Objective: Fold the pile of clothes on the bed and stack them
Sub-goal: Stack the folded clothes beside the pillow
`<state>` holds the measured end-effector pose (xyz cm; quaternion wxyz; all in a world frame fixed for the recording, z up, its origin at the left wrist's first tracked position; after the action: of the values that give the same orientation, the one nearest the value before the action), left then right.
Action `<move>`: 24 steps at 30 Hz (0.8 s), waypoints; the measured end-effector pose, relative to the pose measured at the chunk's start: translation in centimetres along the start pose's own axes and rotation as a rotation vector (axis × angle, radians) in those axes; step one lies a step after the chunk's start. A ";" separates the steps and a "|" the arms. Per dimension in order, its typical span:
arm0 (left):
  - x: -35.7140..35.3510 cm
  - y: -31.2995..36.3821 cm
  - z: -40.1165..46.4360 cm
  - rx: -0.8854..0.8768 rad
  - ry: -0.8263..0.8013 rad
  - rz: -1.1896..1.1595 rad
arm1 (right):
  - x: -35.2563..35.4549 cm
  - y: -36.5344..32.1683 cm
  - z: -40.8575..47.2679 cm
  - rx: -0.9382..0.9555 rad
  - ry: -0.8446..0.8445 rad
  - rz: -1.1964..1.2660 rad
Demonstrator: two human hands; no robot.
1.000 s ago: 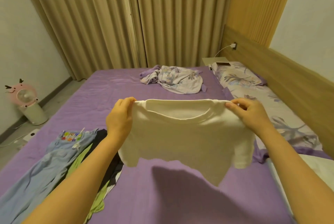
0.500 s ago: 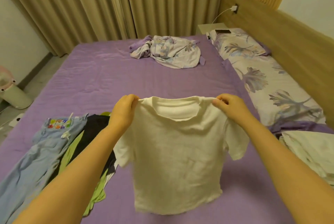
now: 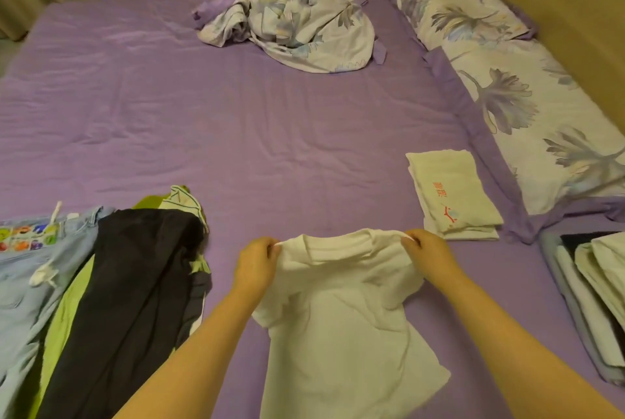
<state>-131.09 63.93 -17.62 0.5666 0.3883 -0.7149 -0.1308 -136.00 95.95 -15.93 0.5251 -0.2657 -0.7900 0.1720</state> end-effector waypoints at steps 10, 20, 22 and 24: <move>-2.8 -2.5 9.7 0.025 0.131 -0.013 | -3.7 0.8 9.3 0.078 0.164 0.117; -3.7 -4.4 16.6 0.105 0.221 0.156 | -5.5 2.0 18.4 0.106 0.092 0.060; -2.7 -4.3 18.6 0.100 0.254 0.226 | -4.9 1.0 20.7 0.141 0.103 0.056; -1.9 -4.2 20.5 0.092 0.279 0.262 | -4.5 0.0 22.9 0.172 0.118 0.069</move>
<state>-148.01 57.26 -28.22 0.6539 0.3317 -0.6793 0.0320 -155.74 93.44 -28.15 0.5852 -0.2562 -0.7305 0.2413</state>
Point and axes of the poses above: each hand's wrist, its own z-axis towards the middle knuckle, its own x-axis out of the back of the hand, y = z × x, the point moved 7 cm from there along z, towards the middle knuckle
